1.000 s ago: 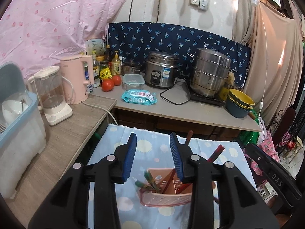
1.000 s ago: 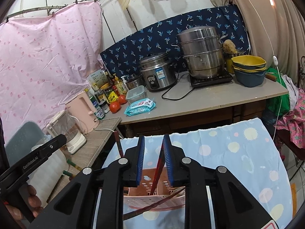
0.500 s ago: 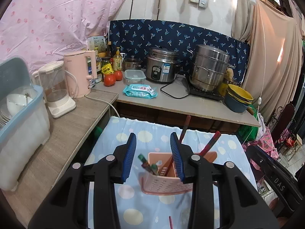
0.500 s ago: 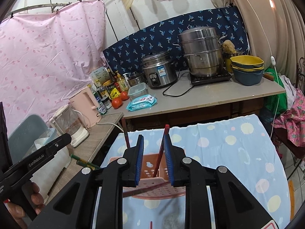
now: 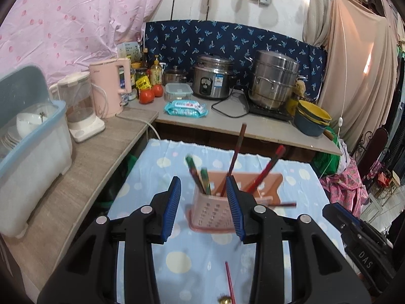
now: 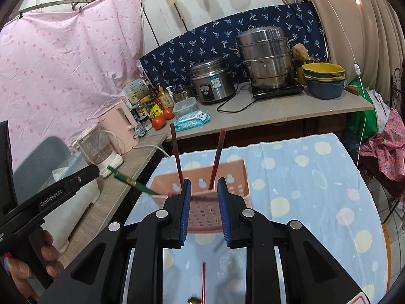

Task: Organize utensils
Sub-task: 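Move both open tools back down to the red chopstick and gold spoon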

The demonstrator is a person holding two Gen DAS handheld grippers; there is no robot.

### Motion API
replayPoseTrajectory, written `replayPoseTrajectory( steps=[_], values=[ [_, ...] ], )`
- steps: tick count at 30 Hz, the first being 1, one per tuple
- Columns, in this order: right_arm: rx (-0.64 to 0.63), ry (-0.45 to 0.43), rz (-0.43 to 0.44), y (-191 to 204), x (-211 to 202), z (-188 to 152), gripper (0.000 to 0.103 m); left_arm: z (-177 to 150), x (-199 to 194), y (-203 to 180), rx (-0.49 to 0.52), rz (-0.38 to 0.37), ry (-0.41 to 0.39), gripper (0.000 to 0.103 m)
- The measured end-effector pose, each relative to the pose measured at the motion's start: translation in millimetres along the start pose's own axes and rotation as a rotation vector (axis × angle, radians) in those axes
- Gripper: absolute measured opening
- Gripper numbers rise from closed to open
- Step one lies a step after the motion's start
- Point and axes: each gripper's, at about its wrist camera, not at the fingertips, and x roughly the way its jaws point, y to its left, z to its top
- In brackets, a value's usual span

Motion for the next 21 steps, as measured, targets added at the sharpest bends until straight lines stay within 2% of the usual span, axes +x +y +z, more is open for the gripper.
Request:
replayPoseTrajectory(
  steps=[8, 21],
  values=[
    [-0.008, 0.099, -0.016, -4.3, -2.2, -52.8, 0.022, -44.0, 2.0, 0.6, 0.008, 0.003, 0.084, 0.036],
    [-0.019, 0.266, -0.046, -14.6, -8.1, -140.6, 0.022, -132.3, 13.6, 4.4, 0.025, 0.019, 0.264, 0.036]
  ],
)
